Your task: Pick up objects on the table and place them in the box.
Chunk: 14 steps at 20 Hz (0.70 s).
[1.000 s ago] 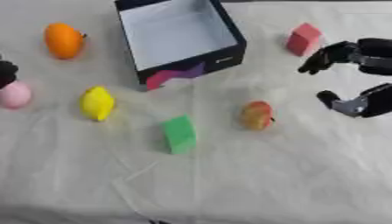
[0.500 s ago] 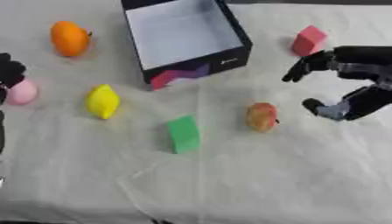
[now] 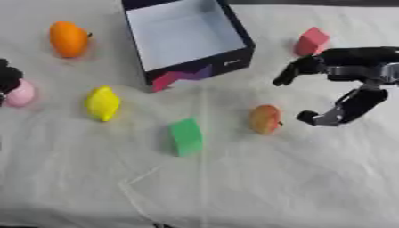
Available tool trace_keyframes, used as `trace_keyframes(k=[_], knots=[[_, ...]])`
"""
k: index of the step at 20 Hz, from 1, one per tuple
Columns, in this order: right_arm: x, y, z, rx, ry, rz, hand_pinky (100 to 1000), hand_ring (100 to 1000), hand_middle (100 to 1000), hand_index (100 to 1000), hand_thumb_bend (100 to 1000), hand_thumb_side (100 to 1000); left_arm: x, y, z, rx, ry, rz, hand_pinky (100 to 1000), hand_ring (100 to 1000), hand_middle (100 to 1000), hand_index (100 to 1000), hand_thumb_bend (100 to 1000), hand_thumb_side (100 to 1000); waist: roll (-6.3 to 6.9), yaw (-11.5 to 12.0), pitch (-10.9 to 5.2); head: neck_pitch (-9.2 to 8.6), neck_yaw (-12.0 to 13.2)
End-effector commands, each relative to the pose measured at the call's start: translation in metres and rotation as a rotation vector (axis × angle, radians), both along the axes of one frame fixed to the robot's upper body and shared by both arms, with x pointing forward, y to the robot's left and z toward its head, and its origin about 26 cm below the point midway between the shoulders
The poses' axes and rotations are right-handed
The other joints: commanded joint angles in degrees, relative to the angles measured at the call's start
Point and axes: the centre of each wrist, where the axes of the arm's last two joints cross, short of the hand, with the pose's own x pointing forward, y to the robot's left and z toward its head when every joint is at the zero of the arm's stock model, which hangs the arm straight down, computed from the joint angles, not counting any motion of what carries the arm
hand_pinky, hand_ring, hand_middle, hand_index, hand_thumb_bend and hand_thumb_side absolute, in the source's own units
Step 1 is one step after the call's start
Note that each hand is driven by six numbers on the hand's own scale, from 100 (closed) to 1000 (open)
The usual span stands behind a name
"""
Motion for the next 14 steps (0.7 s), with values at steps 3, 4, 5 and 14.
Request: trace_keyframes(k=[3,4,5,14], knots=[[0.003,0.004,-0.001,-0.018,0.004,-0.024,857,811,820,894,213,404,-0.002,0.008,0.008,0.038,-0.019,0.02,837,737,614,733,100,797,-0.81,-0.23,-1.89,0.32,-0.07],[0.005,0.006,-0.003,-0.014,0.012,-0.026,857,811,819,894,210,387,-0.002,0.008,0.008,0.038,-0.019,0.021,837,737,614,733,100,798,-0.81,-0.23,-1.82,0.32,-0.07],[0.006,0.007,-0.005,-0.012,0.017,-0.026,858,811,819,894,207,373,-0.002,0.008,0.008,0.037,-0.018,0.022,837,737,614,733,100,799,-0.82,-0.23,-1.77,0.32,-0.08],[0.013,0.016,-0.022,-0.039,0.042,-0.022,862,814,819,909,218,335,-0.001,0.008,0.008,0.036,-0.02,0.021,839,737,612,733,100,802,-0.93,0.18,-1.09,0.32,-0.2]])
